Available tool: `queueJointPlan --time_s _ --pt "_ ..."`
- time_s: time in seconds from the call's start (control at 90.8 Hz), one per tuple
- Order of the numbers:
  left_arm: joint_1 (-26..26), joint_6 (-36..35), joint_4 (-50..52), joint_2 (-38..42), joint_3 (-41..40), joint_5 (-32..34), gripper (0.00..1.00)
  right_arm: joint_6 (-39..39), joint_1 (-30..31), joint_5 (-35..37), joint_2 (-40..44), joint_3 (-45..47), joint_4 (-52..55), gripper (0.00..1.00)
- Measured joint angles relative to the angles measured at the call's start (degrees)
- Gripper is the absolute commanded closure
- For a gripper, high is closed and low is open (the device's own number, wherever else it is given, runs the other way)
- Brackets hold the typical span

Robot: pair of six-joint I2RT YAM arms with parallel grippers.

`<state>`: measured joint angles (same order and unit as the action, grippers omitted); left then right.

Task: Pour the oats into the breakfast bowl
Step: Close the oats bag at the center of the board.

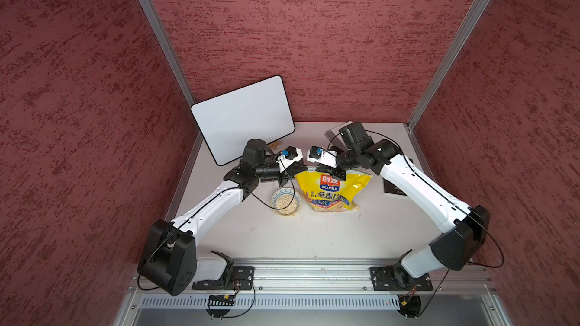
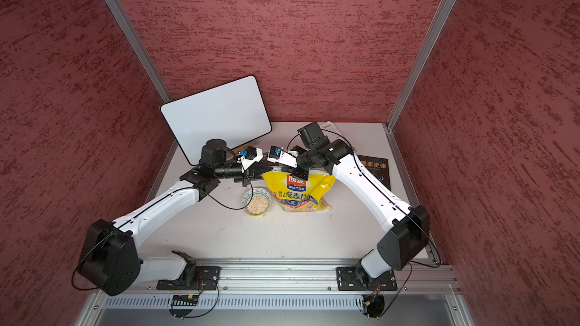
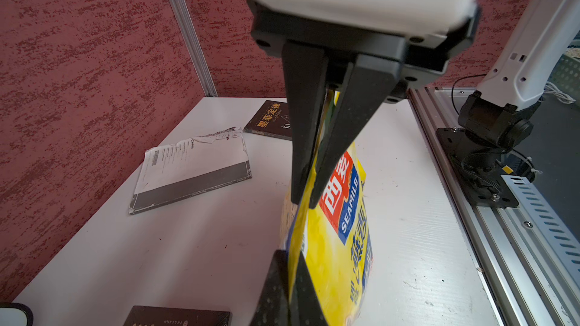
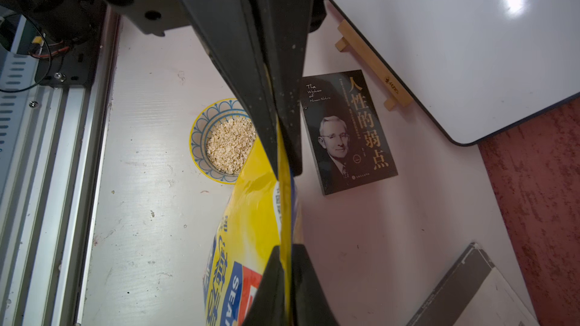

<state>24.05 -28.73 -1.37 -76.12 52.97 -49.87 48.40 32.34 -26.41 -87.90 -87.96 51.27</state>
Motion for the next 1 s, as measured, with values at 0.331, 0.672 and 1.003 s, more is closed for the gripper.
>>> queueJointPlan --time_s 0.331,0.672,1.003 --pt "-0.3 0.0 -0.1 0.7 -0.7 0.0 1.00 1.2 -1.6 0.7 1.4 0.2 2.1 0.73" --pt "-0.7 0.0 0.0 0.8 -1.0 0.0 1.00 2.6 -3.6 2.9 1.5 0.2 4.9 0.72" --pt "-1.3 0.0 0.0 1.2 -1.5 -0.2 1.00 4.4 -7.6 5.6 4.8 0.3 7.8 0.61"
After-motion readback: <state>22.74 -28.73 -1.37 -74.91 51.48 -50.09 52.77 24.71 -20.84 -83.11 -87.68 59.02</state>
